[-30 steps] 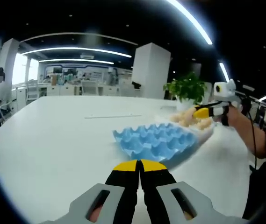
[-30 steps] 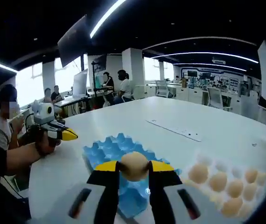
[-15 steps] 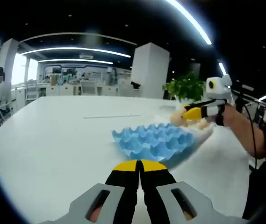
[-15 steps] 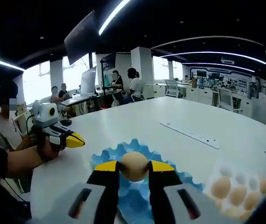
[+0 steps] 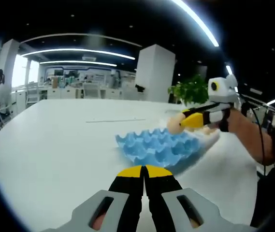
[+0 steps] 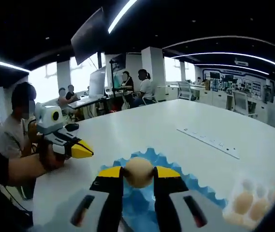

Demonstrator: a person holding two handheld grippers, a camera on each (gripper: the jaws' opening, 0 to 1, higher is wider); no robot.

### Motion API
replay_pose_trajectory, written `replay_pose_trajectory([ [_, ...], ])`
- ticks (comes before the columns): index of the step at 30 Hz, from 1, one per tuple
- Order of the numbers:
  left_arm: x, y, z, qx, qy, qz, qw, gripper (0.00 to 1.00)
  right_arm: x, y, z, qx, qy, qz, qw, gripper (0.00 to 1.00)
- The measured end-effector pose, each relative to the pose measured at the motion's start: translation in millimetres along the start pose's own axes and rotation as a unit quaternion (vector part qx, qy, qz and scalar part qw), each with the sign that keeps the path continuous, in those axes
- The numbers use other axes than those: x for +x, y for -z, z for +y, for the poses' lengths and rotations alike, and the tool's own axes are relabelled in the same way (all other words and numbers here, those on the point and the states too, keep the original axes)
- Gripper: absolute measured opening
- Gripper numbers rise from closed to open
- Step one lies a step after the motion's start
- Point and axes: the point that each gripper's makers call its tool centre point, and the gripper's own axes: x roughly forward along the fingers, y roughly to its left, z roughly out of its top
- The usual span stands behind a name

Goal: Pick up the eggs on the table and place them into the egg tray on the table

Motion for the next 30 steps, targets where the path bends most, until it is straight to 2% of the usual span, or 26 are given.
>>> replay_pose_trajectory([
  [10, -1.0, 0.3, -5.2, 0.001, 0.0, -0.001, 1.0, 0.0, 14.5, -7.6, 14.6, -0.01, -0.017, 0.001, 0.9998, 0.25],
  [30, 0.1, 1.9, -3.4, -0.003, -0.003, -0.004, 1.0, 0.0, 31.5, -0.3, 31.0, -0.011, -0.036, 0.013, 0.9992, 0.25],
])
